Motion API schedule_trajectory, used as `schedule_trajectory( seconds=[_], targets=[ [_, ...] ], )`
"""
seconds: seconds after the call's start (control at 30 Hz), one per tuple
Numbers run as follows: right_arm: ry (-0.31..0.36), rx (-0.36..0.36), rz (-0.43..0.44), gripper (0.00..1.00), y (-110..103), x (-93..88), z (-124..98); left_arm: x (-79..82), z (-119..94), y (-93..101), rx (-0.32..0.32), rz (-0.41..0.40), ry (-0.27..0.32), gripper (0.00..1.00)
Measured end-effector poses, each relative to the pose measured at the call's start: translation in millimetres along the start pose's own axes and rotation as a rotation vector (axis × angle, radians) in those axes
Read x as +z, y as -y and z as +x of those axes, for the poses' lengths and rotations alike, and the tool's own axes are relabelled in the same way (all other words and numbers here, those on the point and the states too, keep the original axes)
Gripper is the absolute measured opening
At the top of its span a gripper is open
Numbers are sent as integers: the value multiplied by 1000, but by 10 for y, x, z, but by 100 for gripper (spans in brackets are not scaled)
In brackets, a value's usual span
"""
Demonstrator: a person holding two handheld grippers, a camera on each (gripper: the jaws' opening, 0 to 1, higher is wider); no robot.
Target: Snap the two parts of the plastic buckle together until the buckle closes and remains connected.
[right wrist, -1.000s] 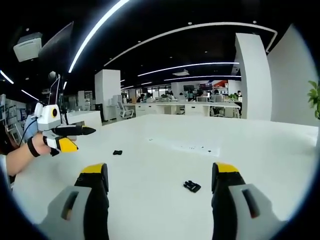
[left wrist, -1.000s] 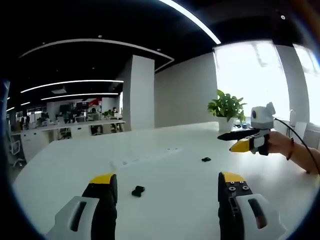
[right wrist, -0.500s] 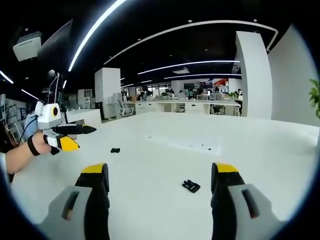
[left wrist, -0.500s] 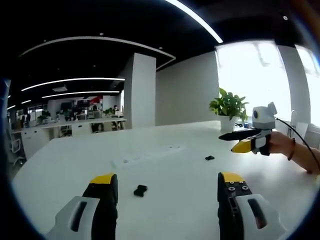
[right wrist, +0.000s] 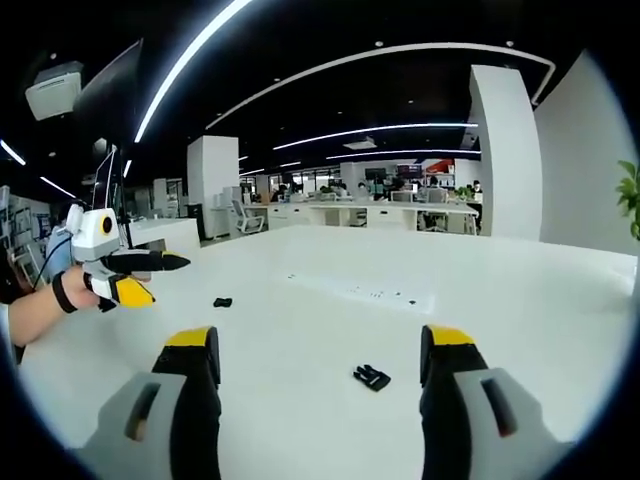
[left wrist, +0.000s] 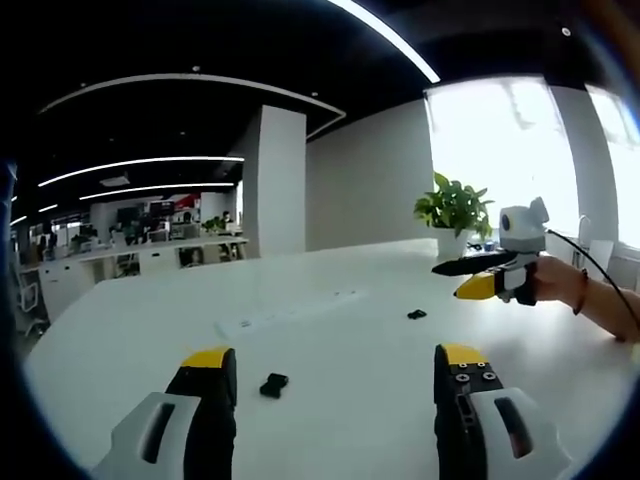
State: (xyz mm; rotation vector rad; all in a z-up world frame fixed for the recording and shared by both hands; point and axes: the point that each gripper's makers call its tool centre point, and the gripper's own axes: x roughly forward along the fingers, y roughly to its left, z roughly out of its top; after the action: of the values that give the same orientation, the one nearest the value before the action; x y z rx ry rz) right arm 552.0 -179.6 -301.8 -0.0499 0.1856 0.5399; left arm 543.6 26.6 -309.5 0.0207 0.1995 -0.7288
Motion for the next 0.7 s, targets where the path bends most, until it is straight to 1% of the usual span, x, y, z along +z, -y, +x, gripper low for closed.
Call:
schedule_trajectory(
  seconds=[0.07, 0.17, 0.33, 0.4, 0.47, 0.6, 0.7],
  targets=[
    [-3, 11, 4, 82, -15, -7, 5, -11, 18, 5, -1, -1, -7, 82],
    [6, 4, 1, 82, -1, 14, 14, -20, 33, 15, -7, -3, -3, 82],
    [10, 6, -4, 82, 0, 31, 51, -22, 56, -29, -3, -7, -1, 82],
    [0, 11, -5, 82, -5, 23, 73, -27, 75, -47, -2, -9, -9, 82],
    [-3, 0, -23, 82, 14, 28, 80, -26, 81, -51, 0, -8, -8, 81],
    [-7, 4, -22, 82, 17, 22, 98, -37, 93, -36, -1, -10, -11, 81],
    [-18, -1, -34, 82, 32, -10, 107, -39, 110, -33, 0, -7, -14, 81]
  ],
)
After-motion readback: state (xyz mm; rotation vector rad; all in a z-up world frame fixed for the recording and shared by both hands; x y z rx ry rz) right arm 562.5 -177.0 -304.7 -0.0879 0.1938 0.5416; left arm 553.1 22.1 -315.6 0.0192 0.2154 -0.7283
